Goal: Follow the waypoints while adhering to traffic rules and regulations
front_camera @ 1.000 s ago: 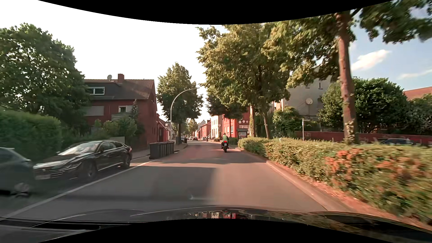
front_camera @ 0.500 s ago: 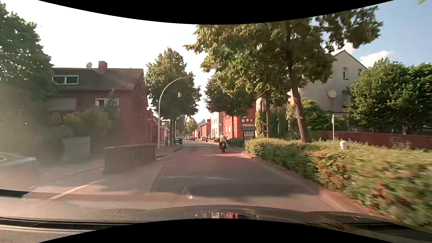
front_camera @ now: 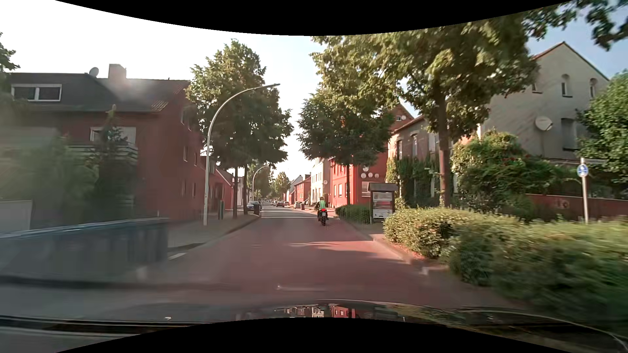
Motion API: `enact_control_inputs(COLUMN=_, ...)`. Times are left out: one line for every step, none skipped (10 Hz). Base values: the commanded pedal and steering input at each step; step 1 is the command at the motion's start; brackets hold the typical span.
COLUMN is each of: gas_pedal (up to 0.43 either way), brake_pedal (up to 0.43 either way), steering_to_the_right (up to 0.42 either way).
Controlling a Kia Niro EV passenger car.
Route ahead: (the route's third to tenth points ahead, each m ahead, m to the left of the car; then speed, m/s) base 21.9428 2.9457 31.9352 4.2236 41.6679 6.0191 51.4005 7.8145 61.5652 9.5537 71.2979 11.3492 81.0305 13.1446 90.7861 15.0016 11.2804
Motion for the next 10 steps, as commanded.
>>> enact_control_inputs(gas_pedal=0.157, brake_pedal=0.0, steering_to_the_right=-0.021)
enact_control_inputs(gas_pedal=0.157, brake_pedal=0.0, steering_to_the_right=-0.021)
enact_control_inputs(gas_pedal=0.157, brake_pedal=0.0, steering_to_the_right=-0.024)
enact_control_inputs(gas_pedal=0.157, brake_pedal=0.0, steering_to_the_right=-0.024)
enact_control_inputs(gas_pedal=0.157, brake_pedal=0.0, steering_to_the_right=-0.024)
enact_control_inputs(gas_pedal=0.157, brake_pedal=0.0, steering_to_the_right=-0.024)
enact_control_inputs(gas_pedal=0.157, brake_pedal=0.0, steering_to_the_right=-0.024)
enact_control_inputs(gas_pedal=0.157, brake_pedal=0.0, steering_to_the_right=-0.025)
enact_control_inputs(gas_pedal=0.157, brake_pedal=0.0, steering_to_the_right=-0.025)
enact_control_inputs(gas_pedal=0.157, brake_pedal=0.0, steering_to_the_right=-0.025)
